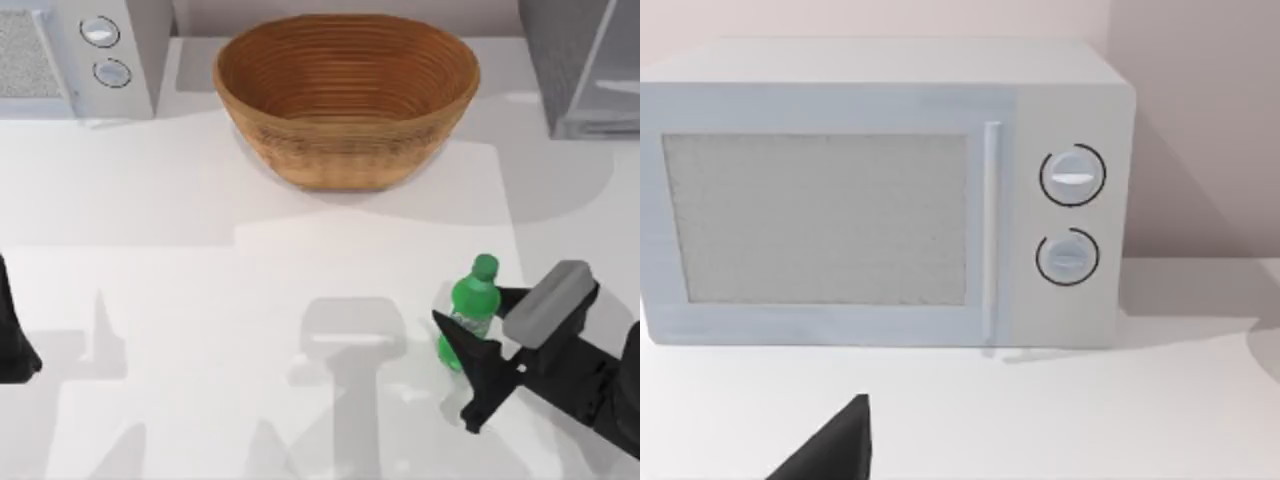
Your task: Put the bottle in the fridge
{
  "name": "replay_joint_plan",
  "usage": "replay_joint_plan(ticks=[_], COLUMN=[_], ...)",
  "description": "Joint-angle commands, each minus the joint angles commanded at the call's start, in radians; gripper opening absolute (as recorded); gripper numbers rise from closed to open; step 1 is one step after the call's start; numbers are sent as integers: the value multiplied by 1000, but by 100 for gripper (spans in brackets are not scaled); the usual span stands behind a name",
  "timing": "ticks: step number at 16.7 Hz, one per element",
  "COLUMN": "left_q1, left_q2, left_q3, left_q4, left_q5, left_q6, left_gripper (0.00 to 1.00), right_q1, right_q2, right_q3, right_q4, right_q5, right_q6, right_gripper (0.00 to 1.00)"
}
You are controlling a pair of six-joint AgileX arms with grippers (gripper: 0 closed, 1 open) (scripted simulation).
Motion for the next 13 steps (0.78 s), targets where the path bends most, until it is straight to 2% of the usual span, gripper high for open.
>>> replay_joint_plan(ticks=[2, 3, 13], left_q1=[0, 0, 0], left_q2=[0, 0, 0], left_q3=[0, 0, 0], left_q4=[0, 0, 0], left_q5=[0, 0, 0], left_q6=[0, 0, 0], left_gripper=[100, 100, 100], right_q1=[0, 0, -16], right_q2=[0, 0, -15], right_q3=[0, 0, -1], right_q4=[0, 0, -15], right_q5=[0, 0, -15], right_q6=[0, 0, -2], right_gripper=[3, 1, 1])
